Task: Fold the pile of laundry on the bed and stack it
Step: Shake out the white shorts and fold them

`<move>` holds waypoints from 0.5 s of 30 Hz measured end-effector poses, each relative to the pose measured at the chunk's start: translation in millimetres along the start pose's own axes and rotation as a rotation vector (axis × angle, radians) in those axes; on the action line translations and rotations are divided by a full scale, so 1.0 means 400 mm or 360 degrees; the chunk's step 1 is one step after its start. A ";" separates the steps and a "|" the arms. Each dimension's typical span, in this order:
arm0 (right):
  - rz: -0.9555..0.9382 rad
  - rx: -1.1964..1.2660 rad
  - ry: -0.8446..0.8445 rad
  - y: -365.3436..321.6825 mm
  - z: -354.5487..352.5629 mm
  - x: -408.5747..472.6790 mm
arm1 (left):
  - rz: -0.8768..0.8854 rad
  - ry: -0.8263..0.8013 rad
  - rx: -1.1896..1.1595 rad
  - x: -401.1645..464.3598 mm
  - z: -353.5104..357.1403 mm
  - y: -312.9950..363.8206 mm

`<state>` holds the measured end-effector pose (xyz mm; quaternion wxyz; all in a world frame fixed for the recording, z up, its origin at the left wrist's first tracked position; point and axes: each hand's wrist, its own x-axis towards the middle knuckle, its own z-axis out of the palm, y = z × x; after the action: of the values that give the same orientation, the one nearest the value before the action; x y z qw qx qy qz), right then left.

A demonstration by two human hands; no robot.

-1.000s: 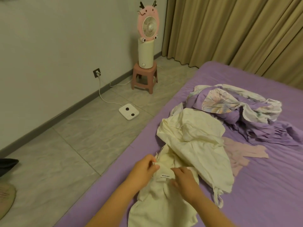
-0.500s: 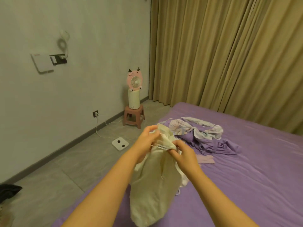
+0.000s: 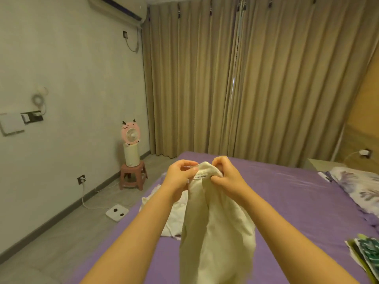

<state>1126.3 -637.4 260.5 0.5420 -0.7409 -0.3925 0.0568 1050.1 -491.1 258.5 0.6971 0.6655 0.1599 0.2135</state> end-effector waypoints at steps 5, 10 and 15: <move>0.0127 -0.0026 -0.0069 -0.081 -0.104 -0.101 | 0.0017 -0.0350 0.0042 -0.072 0.035 0.026; 0.0219 0.0043 -0.0179 -0.128 -0.160 -0.212 | 0.0148 -0.0524 0.0181 -0.141 0.067 0.029; 0.0342 -0.0528 0.0073 -0.137 -0.185 -0.310 | 0.0341 -0.0528 0.0425 -0.204 0.139 0.003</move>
<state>1050.4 -767.5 294.5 0.4121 -0.8588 -0.3026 0.0320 1008.3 -580.5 258.4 0.5931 0.7909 -0.0016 0.1509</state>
